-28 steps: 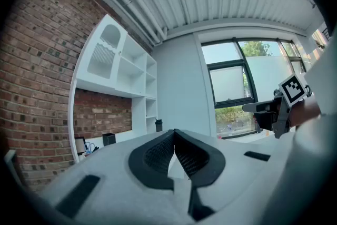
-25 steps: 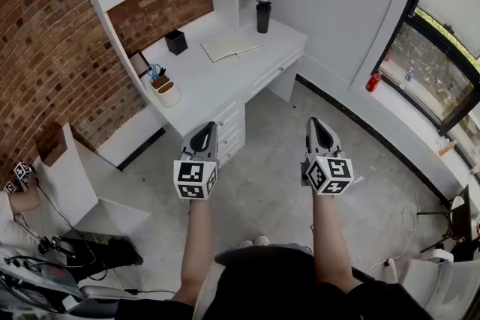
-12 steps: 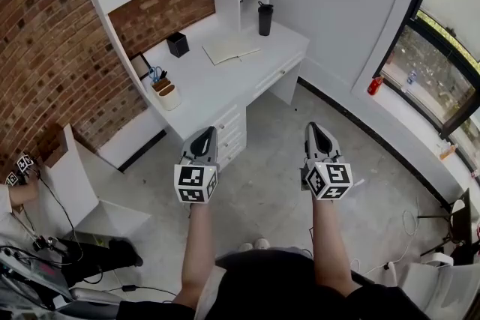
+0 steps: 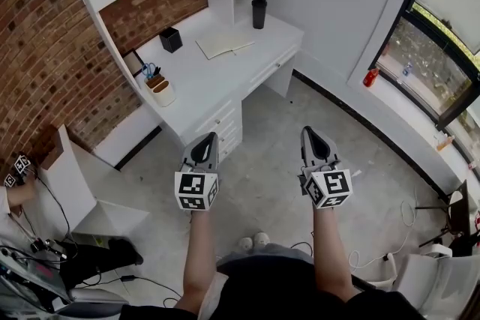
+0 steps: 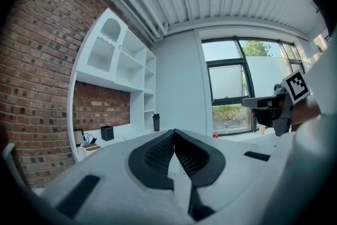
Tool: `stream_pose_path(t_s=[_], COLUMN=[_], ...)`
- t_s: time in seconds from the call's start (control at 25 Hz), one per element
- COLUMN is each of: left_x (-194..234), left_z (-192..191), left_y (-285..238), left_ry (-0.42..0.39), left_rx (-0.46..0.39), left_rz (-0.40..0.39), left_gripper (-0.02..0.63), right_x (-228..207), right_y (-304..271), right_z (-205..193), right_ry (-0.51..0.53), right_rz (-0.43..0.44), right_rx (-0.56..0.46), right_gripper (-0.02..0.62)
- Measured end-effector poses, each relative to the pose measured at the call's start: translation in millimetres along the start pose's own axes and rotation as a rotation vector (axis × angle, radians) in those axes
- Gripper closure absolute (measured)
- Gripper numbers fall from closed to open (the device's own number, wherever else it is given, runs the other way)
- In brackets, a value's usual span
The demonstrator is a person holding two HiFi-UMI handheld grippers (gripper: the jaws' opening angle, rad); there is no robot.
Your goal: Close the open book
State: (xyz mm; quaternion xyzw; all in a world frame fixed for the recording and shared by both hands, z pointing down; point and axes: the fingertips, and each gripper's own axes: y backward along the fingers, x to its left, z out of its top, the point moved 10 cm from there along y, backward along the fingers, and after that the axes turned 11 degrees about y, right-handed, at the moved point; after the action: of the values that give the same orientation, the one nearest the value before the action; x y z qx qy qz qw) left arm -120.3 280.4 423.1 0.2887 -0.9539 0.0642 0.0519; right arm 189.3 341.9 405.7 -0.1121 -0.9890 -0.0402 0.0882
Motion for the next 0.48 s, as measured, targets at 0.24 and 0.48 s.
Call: stream_pose_path(t_s=[0.24, 0.48], left_x=[7.7, 21.6], left_z=[-6.9, -3.1], left_y=[17.2, 33.7], left_ry=[0.015, 0.020], left_rx=[0.011, -0.012], left_rz=[0.008, 0.028], left_gripper=[0.597, 0.597], right_x=[9.3, 15.4], right_y=[6.1, 6.4], right_z=[5.1, 11.2], right_ry=[-0.051, -0.062], right_rz=[-0.020, -0.054], right_rx=[-0.036, -0.066], right_gripper=[0.514, 0.430])
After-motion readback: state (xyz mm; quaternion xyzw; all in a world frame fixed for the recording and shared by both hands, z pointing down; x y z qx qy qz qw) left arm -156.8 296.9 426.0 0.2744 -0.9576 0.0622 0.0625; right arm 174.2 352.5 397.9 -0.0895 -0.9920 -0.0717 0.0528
